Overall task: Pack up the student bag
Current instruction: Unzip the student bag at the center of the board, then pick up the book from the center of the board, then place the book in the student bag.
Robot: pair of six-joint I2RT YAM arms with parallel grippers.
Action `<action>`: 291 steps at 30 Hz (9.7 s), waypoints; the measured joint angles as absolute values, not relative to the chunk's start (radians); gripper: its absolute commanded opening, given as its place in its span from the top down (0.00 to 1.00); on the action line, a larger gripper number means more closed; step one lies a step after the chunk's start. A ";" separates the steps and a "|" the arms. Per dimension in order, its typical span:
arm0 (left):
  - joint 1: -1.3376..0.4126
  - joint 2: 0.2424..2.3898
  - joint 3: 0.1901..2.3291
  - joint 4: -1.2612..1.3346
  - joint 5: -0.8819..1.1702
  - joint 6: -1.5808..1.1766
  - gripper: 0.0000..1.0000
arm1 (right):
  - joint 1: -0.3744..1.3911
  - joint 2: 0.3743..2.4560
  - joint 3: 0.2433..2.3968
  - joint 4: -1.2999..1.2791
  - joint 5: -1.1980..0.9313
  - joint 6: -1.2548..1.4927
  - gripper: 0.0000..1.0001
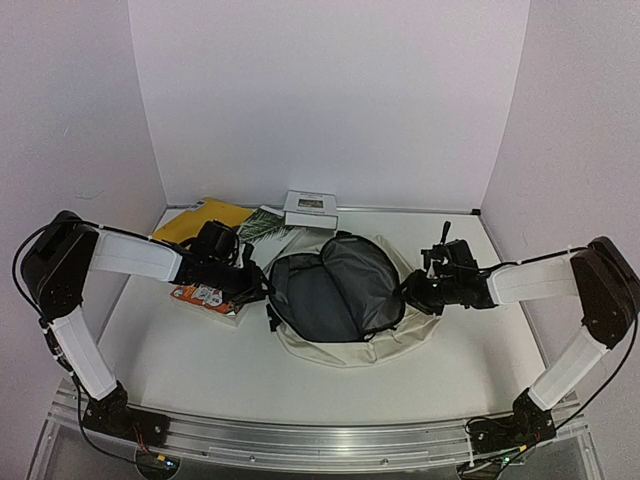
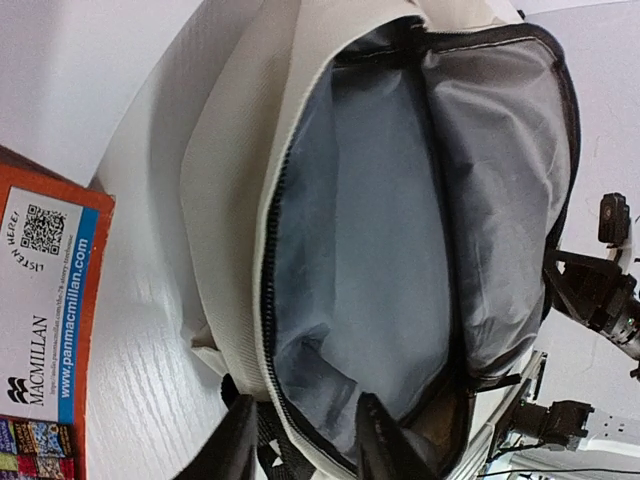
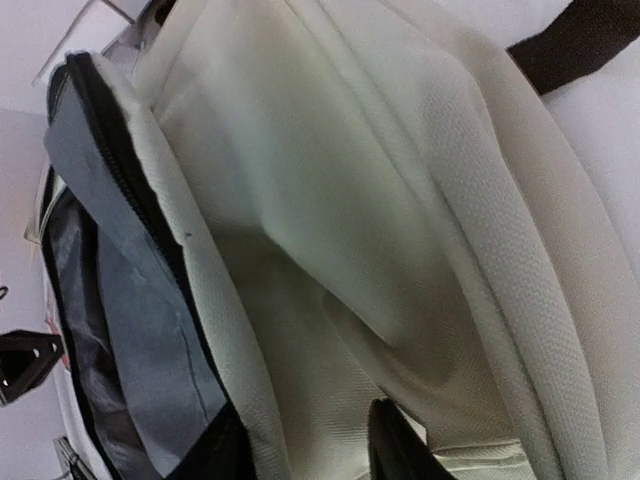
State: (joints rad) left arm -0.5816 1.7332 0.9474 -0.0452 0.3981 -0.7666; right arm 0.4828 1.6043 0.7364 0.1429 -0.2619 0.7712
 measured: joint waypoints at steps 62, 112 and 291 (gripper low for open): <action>-0.365 2.531 1.937 0.231 0.585 -1.156 0.16 | 0.482 1.204 0.757 -0.006 -0.134 0.677 0.02; -0.361 1.803 1.294 0.305 0.689 -0.908 0.67 | 0.482 1.192 0.907 -0.110 -0.149 0.538 0.02; -0.684 1.819 0.799 0.686 0.606 -1.310 0.78 | 0.702 1.491 1.316 -0.231 -0.195 0.524 1.00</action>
